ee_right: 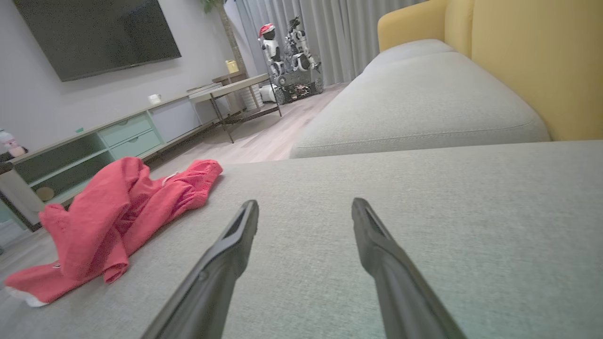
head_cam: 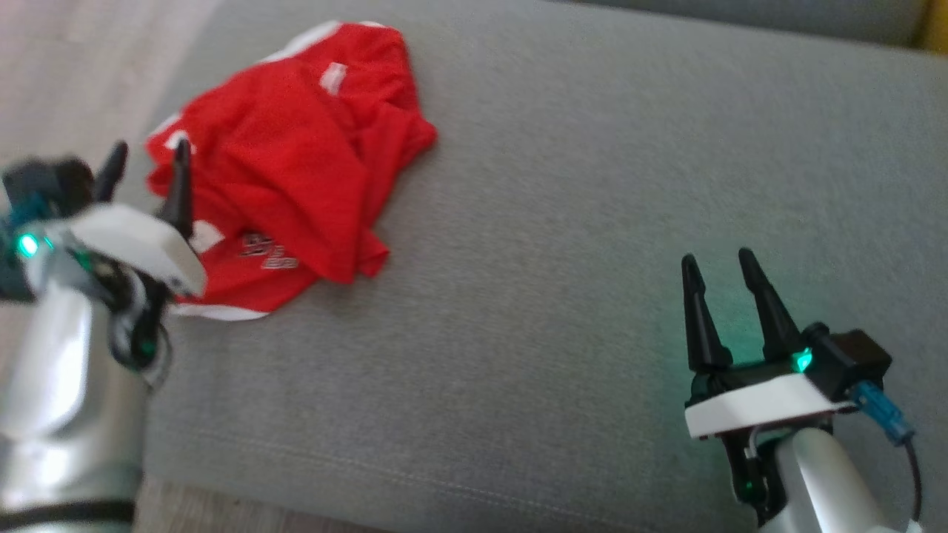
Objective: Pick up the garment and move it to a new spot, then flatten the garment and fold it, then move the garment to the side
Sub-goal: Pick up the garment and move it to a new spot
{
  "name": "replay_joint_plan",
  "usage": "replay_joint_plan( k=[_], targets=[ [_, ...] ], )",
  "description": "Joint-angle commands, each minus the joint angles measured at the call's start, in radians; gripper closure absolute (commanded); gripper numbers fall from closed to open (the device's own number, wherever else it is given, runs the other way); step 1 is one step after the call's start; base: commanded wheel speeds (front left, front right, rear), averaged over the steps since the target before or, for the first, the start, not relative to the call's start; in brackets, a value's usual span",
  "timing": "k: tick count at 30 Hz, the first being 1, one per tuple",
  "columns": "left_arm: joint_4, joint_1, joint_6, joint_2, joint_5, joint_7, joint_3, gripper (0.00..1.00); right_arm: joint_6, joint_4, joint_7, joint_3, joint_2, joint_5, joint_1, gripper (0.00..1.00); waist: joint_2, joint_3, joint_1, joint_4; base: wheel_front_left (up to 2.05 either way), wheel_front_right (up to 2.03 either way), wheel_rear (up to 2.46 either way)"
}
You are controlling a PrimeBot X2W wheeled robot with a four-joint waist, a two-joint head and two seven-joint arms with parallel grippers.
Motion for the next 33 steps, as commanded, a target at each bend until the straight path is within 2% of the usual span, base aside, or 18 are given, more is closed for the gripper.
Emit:
replay_joint_plan(
  k=[1, 11, 18, 20, 26, 33],
  targets=[
    [0.004, -0.08, -0.013, 0.06, -0.011, 0.03, 0.029, 0.0, -0.001, -0.042, -0.006, 0.025, -0.005, -0.012, -0.041, 0.0, 0.0, 0.061, -0.0001, -0.06, 0.0, 0.0, 0.0],
    [0.227, -0.251, -0.048, 0.155, -0.029, 0.183, -0.052, 0.0, -0.001, -0.056, -0.008, 0.04, -0.005, -0.017, -0.071, 0.0, 0.0, 0.135, -0.0001, -0.14, 0.0, 0.0, 0.0],
    [0.357, -0.301, -0.052, 0.186, -0.059, 0.229, -0.107, 0.0, -0.001, -0.06, -0.01, 0.041, -0.005, -0.017, -0.077, 0.0, 0.0, 0.164, -0.0001, -0.169, 0.0, 0.0, 0.0],
    [0.374, -0.309, -0.052, 0.187, -0.077, 0.222, -0.124, 1.0, -0.001, -0.06, -0.01, 0.039, -0.005, -0.017, -0.078, 0.0, 0.0, 0.167, -0.0001, -0.17, 0.0, 0.0, 0.0],
    [0.394, -0.327, -0.053, 0.197, -0.116, 0.125, -0.147, 1.0, -0.001, -0.045, -0.011, 0.036, -0.005, -0.01, -0.081, 0.0, 0.0, 0.148, -0.0001, -0.16, 0.0, 0.0, 0.0],
    [0.373, -0.349, -0.053, 0.21, -0.136, -0.014, -0.143, 1.0, -0.001, -0.027, -0.011, 0.039, -0.005, 0.011, -0.067, 0.0, 0.0, 0.07, -0.0001, -0.142, 0.0, 0.0, 0.0]
  ],
)
